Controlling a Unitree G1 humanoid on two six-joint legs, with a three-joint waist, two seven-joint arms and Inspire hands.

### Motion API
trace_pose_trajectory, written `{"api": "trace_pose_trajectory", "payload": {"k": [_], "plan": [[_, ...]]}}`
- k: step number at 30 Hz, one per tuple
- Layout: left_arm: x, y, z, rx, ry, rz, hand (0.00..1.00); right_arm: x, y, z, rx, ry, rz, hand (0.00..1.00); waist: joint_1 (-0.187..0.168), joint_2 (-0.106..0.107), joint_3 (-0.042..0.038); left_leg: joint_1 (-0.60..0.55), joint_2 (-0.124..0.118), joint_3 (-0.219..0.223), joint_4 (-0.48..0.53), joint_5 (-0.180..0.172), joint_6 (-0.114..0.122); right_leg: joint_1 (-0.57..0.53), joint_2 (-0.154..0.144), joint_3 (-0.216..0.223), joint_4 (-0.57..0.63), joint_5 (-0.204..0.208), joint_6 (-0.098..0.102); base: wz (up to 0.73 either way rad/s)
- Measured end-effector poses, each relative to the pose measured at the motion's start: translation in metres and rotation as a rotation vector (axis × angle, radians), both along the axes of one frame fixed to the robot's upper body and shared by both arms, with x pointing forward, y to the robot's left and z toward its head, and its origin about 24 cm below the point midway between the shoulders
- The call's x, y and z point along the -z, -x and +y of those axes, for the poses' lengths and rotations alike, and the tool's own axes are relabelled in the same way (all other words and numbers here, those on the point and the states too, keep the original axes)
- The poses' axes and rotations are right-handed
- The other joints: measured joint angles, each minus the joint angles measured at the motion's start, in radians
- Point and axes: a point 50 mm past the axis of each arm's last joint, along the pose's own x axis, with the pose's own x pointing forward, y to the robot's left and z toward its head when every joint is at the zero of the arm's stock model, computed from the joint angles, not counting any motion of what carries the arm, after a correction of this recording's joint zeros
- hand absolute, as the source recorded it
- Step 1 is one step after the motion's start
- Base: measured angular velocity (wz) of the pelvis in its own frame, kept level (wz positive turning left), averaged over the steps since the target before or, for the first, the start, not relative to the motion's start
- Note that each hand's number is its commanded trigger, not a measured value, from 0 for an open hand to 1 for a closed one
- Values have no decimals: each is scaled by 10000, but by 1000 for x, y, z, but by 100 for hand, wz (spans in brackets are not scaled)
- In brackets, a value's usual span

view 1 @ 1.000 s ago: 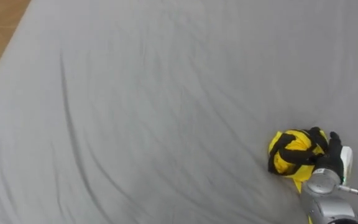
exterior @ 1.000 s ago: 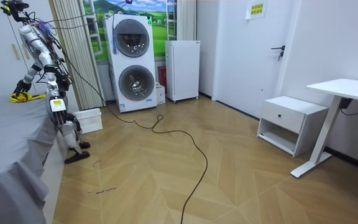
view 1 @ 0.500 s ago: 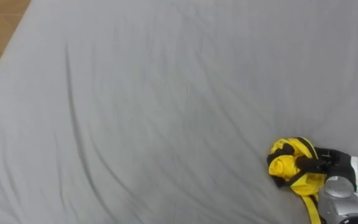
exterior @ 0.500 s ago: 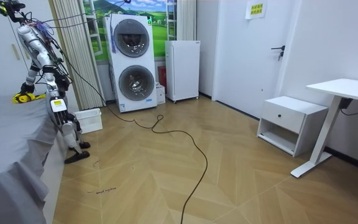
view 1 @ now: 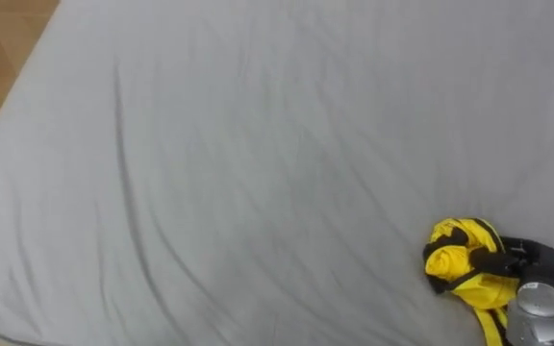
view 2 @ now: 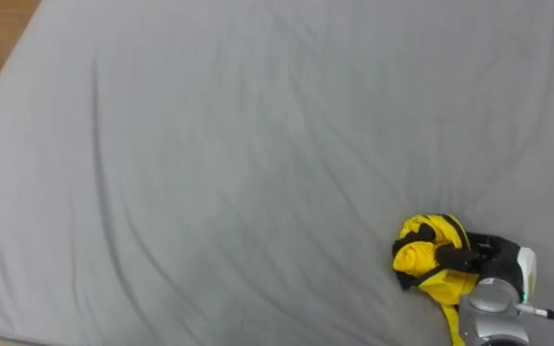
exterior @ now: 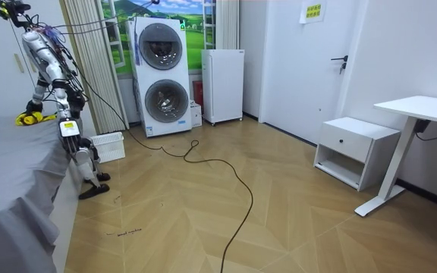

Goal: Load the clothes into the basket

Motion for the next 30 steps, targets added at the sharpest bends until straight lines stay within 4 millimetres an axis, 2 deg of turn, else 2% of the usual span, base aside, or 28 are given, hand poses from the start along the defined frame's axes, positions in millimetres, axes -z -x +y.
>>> {"api": "trace_pose_trajectory", "payload": {"k": [3,6,7,9,11,14,17,21,22,26,30], "plan": [[0,0,1,-66,-151,-10,0,0,2,1,-21,-66,-57,100,11,-131,-1,320,4,201,-199,72,0,140,3,228,15,-21,12,-17],[-3,-3,5,-370,-211,-362,0,-4,7,0,-137,-26,-573,100,-233,-323,-9,688,16,326,-284,73,0,430,10,328,11,-51,34,-14],[-4,-5,7,-528,-261,-513,0,-7,9,-1,-65,-28,-806,100,-268,-431,-14,894,51,510,-363,73,0,524,29,481,7,-51,34,-29],[-6,-7,10,-724,-363,-677,0,-13,11,-4,52,12,-1254,100,-441,-559,-3,1199,75,703,-460,72,-1,710,43,637,-10,-64,41,-30],[-6,3,14,-1082,-524,-390,0,-26,9,-5,-36,292,-1944,100,-789,-686,-30,1458,106,938,-511,68,-2,812,80,887,35,-95,99,-31],[-5,10,15,-1204,-627,-161,0,-34,15,-9,-86,761,-2218,100,-1017,-798,-47,1726,153,1106,-616,58,-3,942,135,1094,56,-65,130,-21],[-5,20,18,-1447,-687,184,0,-46,19,-17,217,931,-2742,100,-1250,-807,-31,2034,172,1320,-674,50,9,1081,150,1333,188,-68,133,-19],[-6,30,21,-1699,-814,547,0,-58,23,-29,941,1273,-3181,100,-1476,-902,-1,2301,281,1661,-770,-17,-39,1082,311,1928,194,-26,136,-23],[-6,32,21,-1774,-850,700,0,-62,23,-31,1095,1430,-3297,100,-1638,-915,6,2314,293,1729,-771,-18,-40,1061,380,2153,191,10,111,-25],[-4,40,19,-2264,-869,1263,0,-75,28,-38,1281,1848,-3661,100,-1913,-886,24,2391,407,2319,-810,-55,-72,892,645,2996,179,190,34,-40],[-4,47,19,-2469,-865,1598,0,-75,35,-45,1697,1923,-3516,100,-1946,-843,48,2412,466,2802,-807,-88,-105,717,826,3542,185,349,-13,-39]]}}
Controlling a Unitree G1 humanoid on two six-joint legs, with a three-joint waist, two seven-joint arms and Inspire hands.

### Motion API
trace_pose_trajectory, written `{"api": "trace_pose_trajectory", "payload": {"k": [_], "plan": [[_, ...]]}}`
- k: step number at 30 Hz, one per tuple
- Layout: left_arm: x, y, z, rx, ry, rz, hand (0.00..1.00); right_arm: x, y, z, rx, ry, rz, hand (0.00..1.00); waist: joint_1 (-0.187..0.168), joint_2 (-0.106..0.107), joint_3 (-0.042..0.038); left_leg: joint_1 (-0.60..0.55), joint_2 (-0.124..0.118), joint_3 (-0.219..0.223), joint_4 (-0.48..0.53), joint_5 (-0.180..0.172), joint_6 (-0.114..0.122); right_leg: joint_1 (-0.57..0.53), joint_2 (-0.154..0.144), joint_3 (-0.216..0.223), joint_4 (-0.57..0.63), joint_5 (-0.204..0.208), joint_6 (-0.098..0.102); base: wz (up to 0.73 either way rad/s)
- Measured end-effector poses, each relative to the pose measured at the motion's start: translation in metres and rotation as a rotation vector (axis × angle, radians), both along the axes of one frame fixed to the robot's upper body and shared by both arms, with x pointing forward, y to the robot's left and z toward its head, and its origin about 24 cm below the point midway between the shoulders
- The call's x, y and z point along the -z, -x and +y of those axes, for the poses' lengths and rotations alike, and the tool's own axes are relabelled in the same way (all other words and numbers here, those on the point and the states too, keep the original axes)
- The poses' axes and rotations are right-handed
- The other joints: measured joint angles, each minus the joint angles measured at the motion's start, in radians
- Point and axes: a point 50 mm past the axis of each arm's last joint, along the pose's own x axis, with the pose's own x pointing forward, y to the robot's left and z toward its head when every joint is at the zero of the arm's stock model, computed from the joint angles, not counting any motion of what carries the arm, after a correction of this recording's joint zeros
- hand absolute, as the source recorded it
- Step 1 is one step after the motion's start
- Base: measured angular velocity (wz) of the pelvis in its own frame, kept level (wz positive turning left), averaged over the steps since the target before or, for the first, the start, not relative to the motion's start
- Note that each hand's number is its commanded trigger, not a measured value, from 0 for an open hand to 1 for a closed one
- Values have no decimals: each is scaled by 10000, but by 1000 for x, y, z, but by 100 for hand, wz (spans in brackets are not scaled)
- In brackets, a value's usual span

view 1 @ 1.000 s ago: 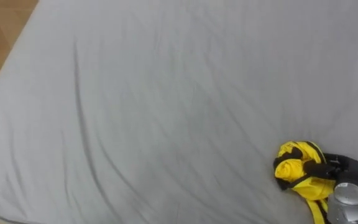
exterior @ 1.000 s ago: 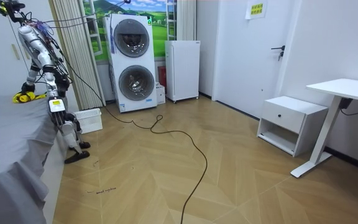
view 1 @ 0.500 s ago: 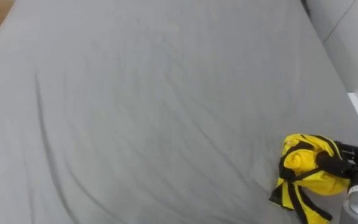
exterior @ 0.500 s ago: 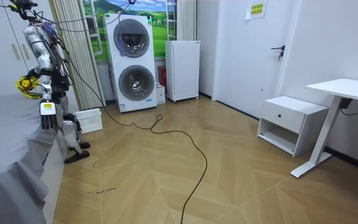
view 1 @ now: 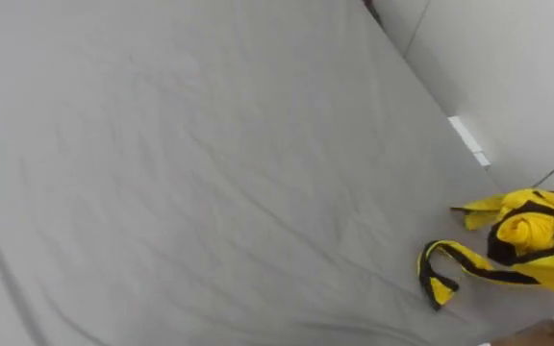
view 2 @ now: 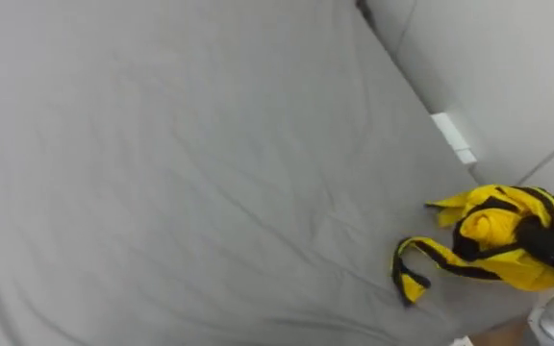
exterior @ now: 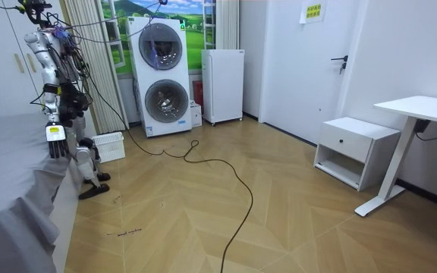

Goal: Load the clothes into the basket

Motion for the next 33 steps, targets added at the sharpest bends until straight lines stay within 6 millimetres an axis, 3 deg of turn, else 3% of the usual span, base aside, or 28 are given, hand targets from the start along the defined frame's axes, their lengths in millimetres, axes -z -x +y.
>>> {"api": "trace_pose_trajectory", "payload": {"k": [4,7,12,17,21,24,28,33], "plan": [[0,10,0,-31,50,451,0,-1,9,-4,220,66,87,100,-549,64,-3,-3,145,335,42,-5,-19,-64,135,386,17,55,-22,-10],[-1,17,0,104,61,851,0,0,22,-14,839,155,170,100,-823,110,12,65,215,881,43,-17,-94,-117,337,992,57,104,-62,-15],[-2,26,2,110,70,1324,0,8,40,-18,1214,53,636,100,-1081,117,102,221,407,1662,47,-72,-183,-128,688,1983,83,220,-155,-21],[-1,32,-1,668,233,1932,0,25,68,-26,1901,-297,1571,100,-1338,280,115,389,714,3030,57,-144,-359,-124,1147,3443,43,379,-183,-10],[-1,35,-2,611,459,2145,0,27,73,-26,2050,-328,1710,100,-1473,358,149,386,750,3410,65,-181,-351,-178,1314,3904,11,468,-136,-21],[0,36,-5,706,556,2303,0,27,72,-26,2115,-292,1676,100,-1576,422,154,293,877,4171,146,-225,-392,-394,1457,4522,13,577,-74,-23],[1,35,-10,1203,718,2441,0,28,67,-26,2123,-282,1683,100,-1699,669,165,-197,881,4359,352,-298,-276,-897,1458,4760,50,720,97,-22],[2,33,-12,1358,862,2434,0,24,49,-30,2403,-123,1461,100,-1770,1123,161,-831,655,4175,411,-399,-94,-1680,1437,4903,338,779,233,-24]]}}
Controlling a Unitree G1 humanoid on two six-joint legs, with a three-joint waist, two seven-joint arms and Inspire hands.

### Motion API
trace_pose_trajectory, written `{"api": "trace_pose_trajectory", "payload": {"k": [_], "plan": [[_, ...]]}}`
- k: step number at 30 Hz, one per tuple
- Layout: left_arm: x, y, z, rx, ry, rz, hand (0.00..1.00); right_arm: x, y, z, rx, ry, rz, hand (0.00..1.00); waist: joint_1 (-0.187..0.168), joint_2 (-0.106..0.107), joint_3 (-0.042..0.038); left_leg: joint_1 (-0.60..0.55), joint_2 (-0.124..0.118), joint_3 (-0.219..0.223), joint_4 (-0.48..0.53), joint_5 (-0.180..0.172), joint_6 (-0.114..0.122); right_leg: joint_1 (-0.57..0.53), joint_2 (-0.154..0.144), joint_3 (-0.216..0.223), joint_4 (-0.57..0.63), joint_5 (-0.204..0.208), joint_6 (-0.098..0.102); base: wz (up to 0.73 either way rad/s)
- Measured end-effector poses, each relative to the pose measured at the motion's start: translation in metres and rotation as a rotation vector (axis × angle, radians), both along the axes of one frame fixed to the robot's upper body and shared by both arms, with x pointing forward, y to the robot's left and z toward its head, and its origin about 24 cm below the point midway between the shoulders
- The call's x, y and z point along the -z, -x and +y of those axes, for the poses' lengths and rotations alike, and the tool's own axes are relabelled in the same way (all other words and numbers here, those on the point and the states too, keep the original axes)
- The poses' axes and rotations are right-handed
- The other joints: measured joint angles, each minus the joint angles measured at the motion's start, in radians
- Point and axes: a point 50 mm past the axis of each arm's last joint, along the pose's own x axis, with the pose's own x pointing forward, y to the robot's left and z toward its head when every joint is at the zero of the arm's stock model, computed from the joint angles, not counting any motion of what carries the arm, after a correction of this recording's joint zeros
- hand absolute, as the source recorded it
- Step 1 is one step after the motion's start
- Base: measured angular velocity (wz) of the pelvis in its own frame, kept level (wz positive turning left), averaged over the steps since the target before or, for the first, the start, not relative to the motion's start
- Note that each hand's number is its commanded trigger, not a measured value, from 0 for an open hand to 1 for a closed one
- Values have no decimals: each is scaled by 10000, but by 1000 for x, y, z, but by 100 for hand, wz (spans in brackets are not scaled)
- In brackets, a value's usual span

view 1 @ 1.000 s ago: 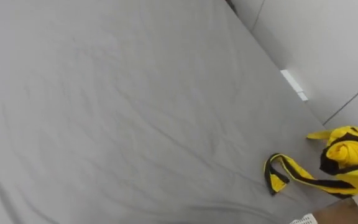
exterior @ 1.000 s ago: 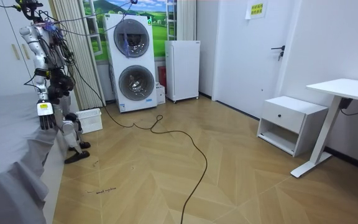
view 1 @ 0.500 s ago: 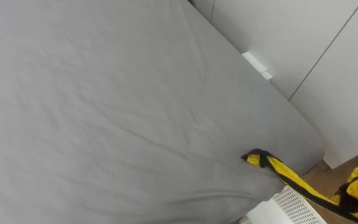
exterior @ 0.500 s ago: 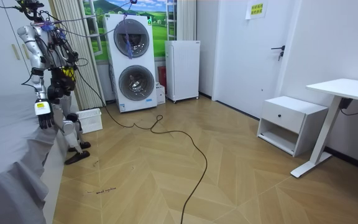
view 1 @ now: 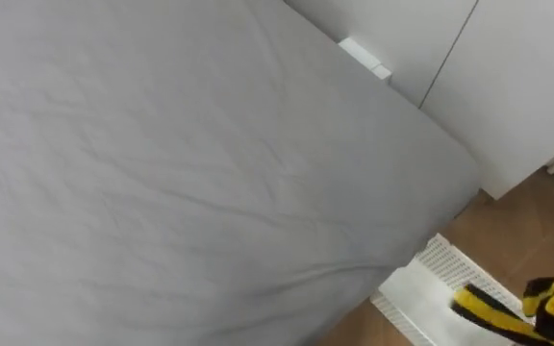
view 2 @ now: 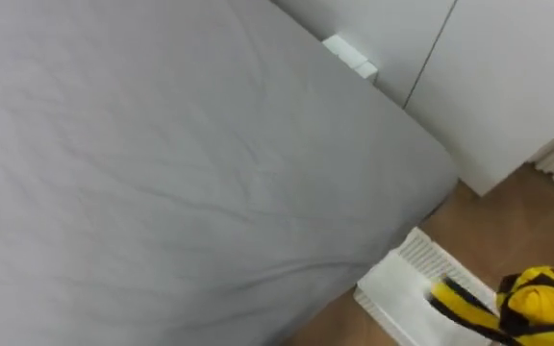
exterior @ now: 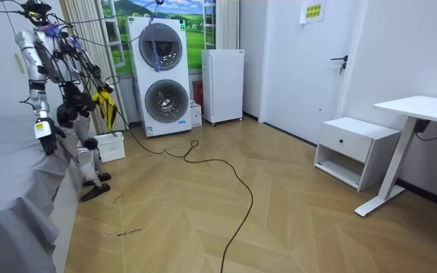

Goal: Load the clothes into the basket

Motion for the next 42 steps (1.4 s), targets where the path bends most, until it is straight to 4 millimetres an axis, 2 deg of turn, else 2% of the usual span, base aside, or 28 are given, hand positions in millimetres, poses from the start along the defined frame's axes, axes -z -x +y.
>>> {"api": "trace_pose_trajectory", "payload": {"k": [1,2,4,6,9,10,11,14,15,18,22,25,30,31,32,33,34,38,42], "plan": [[1,-5,-1,112,38,-59,0,-3,-8,-3,79,77,-147,100,-8,134,16,-251,-7,-179,88,-6,45,-255,-49,-122,93,18,36,-15],[2,-9,-2,268,87,-106,0,-6,-16,-6,118,125,-236,100,-7,250,26,-448,-30,-163,176,-61,137,-541,-165,-461,222,15,48,-10],[3,-20,-3,489,106,-325,0,-12,-30,-9,165,252,-383,100,34,392,27,-784,-142,-159,271,-98,203,-1059,-272,-767,552,-73,96,-4],[4,-39,-3,715,96,-633,0,-13,-43,-7,53,360,-401,100,137,477,12,-1265,-264,-209,313,-41,344,-1660,-329,-812,955,-194,195,2],[4,-50,-3,901,24,-949,0,-12,-53,-1,-228,402,-401,100,282,512,-3,-1774,-398,-552,357,33,456,-2159,-343,-817,1257,-238,223,8],[4,-56,-3,902,4,-1115,0,-12,-55,0,-205,432,-393,100,421,563,-15,-1943,-502,-688,343,91,500,-2316,-366,-846,1265,-213,226,10],[4,-62,-4,969,1,-1237,0,-11,-58,2,-230,478,-349,100,570,610,-28,-2098,-509,-863,342,136,517,-2445,-420,-869,1282,-203,230,12],[4,-74,-5,1144,-10,-1692,0,-8,-62,4,-237,390,-194,100,822,745,-49,-2460,-536,-1253,350,202,598,-2690,-488,-1127,1299,-208,223,23],[4,-76,-5,1255,-27,-1767,0,-6,-62,5,-227,368,-126,100,849,762,-58,-2520,-540,-1285,356,217,601,-2739,-490,-1169,1300,-214,214,32],[3,-87,-5,1681,-50,-2224,0,-6,-70,8,-168,392,-114,100,1238,852,-59,-2911,-518,-1336,476,243,604,-3117,-574,-1360,1355,-200,169,13],[1,-95,-4,1568,-73,-2672,0,-6,-70,6,219,252,-330,100,1396,889,-62,-3233,-540,-1389,521,328,538,-3493,-652,-1564,1640,-305,13,22],[0,-101,-4,1598,-115,-2766,0,-5,-69,2,701,4,-499,100,1466,893,-62,-3462,-690,-1889,595,366,566,-3678,-679,-1722,1835,-421,-81,15],[-2,-110,-1,1670,-217,-2922,0,-7,-69,-2,876,98,-478,100,1573,897,-42,-3804,-728,-2110,682,367,562,-4031,-680,-1754,2091,-575,-137,13],[-2,-111,-1,1755,-210,-2924,0,-6,-68,-3,933,87,-397,95,1574,896,-41,-3822,-769,-2244,695,377,550,-4052,-678,-1747,2177,-667,-138,14],[-2,-111,0,1819,-232,-2907,0,-5,-67,-3,975,47,-332,40,1571,883,-33,-3831,-825,-2420,697,377,547,-4066,-673,-1742,2267,-750,-152,16],[-2,-112,0,1851,-235,-2913,0,-5,-66,-3,996,56,-308,10,1566,881,-31,-3840,-838,-2453,703,377,546,-4076,-676,-1741,2314,-813,-152,13],[-2,-112,0,1868,-240,-2931,0,-4,-65,-4,1031,70,-276,0,1568,881,-31,-3895,-844,-2521,724,376,547,-4105,-680,-1756,2333,-843,-155,10],[-3,-113,1,1898,-280,-2971,0,-3,-63,-5,1081,116,-242,0,1567,883,-30,-4135,-854,-2931,965,374,540,-4206,-683,-1758,2306,-855,-157,1],[-2,-112,1,1974,-272,-2930,0,3,-56,-6,1225,12,73,0,1564,894,-18,-4131,-874,-2958,999,374,540,-4193,-725,-1757,2301,-904,-123,0]]}}
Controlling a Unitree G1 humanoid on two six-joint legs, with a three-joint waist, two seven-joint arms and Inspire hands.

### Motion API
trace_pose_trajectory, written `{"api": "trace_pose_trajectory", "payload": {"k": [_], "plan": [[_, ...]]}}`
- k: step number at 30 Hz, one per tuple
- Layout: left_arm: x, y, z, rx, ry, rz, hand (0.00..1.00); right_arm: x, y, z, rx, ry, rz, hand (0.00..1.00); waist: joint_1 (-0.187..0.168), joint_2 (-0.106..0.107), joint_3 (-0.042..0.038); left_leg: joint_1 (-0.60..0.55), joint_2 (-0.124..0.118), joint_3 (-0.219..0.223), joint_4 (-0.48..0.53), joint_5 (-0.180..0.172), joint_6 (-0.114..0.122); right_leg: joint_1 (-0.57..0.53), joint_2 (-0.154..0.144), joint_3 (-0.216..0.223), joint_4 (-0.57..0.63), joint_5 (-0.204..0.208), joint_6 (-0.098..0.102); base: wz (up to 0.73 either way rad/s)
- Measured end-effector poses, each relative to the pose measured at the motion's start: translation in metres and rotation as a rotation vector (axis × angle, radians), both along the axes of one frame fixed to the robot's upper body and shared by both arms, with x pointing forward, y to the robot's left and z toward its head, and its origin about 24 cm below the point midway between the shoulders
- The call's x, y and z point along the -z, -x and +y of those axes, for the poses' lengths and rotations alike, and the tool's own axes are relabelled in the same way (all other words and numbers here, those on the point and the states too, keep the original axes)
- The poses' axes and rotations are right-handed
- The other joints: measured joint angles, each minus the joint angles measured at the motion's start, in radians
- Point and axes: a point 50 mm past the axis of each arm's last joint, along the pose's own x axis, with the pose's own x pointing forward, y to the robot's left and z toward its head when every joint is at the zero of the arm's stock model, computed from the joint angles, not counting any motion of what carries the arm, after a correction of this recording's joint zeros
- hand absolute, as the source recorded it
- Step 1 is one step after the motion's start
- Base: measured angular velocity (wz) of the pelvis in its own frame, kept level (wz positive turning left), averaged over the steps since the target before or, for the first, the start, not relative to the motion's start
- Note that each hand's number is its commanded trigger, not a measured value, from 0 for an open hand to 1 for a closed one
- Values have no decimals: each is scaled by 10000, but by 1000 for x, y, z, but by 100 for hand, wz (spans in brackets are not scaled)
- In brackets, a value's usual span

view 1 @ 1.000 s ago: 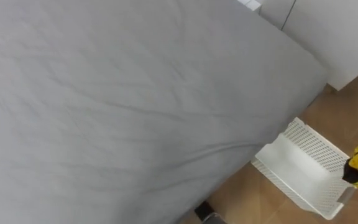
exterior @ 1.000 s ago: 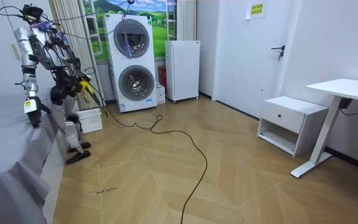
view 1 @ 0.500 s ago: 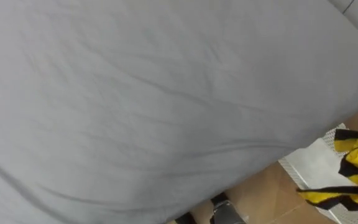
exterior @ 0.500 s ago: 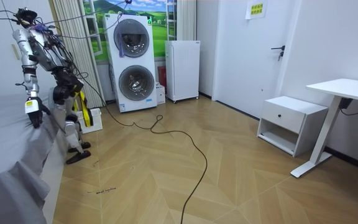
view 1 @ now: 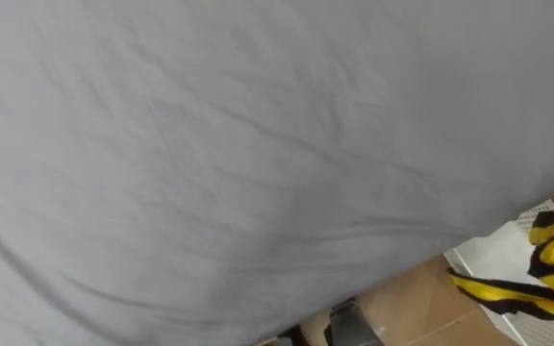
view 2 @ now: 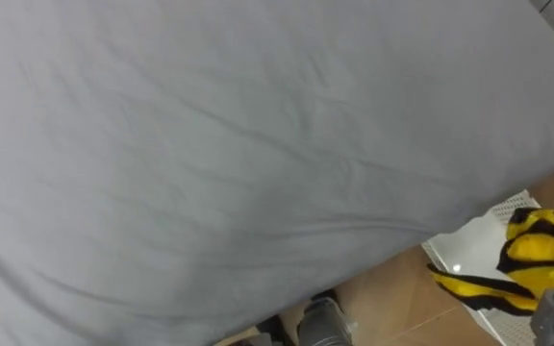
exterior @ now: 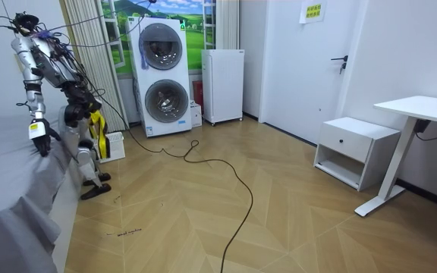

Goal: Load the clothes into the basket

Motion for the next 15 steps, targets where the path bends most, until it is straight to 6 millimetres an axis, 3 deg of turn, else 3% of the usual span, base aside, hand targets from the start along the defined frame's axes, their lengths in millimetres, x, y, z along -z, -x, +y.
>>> {"api": "trace_pose_trajectory", "payload": {"k": [7,11,15], "plan": [[0,1,-1,125,-17,5,0,7,9,-1,92,-238,349,0,30,28,16,1,-62,19,-1,-47,28,-116,-8,117,107,-41,117,-6],[1,1,-2,199,10,18,0,0,10,-10,167,-21,316,0,28,116,73,-1,-142,83,12,-233,55,-306,-30,116,428,-163,206,-9],[1,1,-2,255,16,28,0,-6,13,-17,294,171,236,0,-24,125,70,-18,-164,91,33,-293,23,-354,-40,120,511,-186,193,0]]}}
